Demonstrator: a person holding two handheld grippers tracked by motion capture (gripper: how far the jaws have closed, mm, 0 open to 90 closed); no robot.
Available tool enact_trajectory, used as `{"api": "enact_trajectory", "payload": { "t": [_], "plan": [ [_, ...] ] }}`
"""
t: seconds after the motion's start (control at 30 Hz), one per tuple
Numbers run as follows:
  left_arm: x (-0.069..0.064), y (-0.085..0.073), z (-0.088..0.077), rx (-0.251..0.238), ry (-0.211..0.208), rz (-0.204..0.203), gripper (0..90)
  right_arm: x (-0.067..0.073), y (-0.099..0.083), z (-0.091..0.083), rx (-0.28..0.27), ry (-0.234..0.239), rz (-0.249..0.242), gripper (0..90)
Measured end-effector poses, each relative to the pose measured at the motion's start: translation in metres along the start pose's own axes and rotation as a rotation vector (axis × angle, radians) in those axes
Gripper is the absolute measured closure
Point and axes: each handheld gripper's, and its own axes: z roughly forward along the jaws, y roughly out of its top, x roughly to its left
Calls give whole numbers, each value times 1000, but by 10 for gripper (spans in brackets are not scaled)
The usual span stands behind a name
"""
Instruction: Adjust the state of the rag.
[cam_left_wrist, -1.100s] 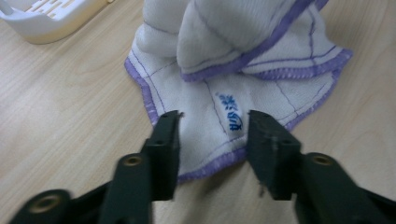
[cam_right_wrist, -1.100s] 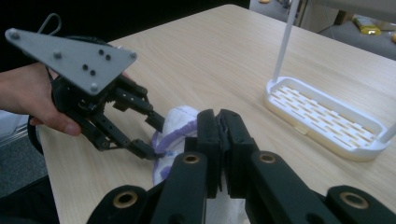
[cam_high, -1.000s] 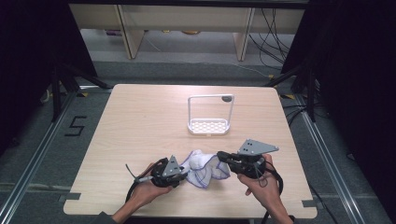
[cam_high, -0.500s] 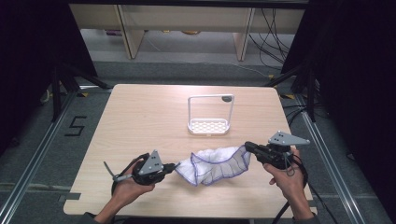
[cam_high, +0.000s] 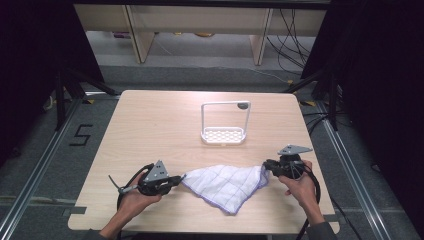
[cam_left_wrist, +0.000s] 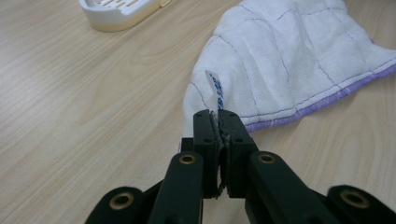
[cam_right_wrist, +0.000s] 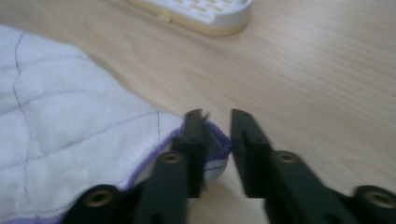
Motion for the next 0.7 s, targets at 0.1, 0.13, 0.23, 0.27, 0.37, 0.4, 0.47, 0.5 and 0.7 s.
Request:
{"api": "enact_trajectory", "payload": {
  "t": [0.1, 0.13, 0.23, 0.27, 0.37, 0.4, 0.47, 0.5, 0.7],
  "plan": [
    [-2, -1, -3, 2, -1, -2, 858, 17, 8, -21, -28, -5, 52, 557],
    [-2, -1, -3, 2, -1, -2, 858, 24, 10, -29, -60, -1, 23, 548],
    [-3, -1, -3, 5, -4, -5, 856, 54, 17, -40, -72, 87, -52, 531],
    [-4, -1, -3, -3, 0, -6, 856, 64, 17, -41, -53, 117, -50, 531],
    [-5, -2, -7, 6, -4, 6, 855, 94, 11, -29, -22, 205, -126, 531],
    [-5, -2, -7, 6, -4, 6, 856, 94, 11, -29, -22, 205, -126, 531],
    [-6, -3, -6, -12, -3, 1, 856, 112, 2, -19, 22, 264, -149, 531],
    [-7, -3, -7, -6, -8, 2, 855, 124, -8, -10, 62, 281, -196, 532],
    [-8, -2, -9, 7, -9, 1, 853, 142, -28, -4, 115, 291, -226, 556]
  ]
}}
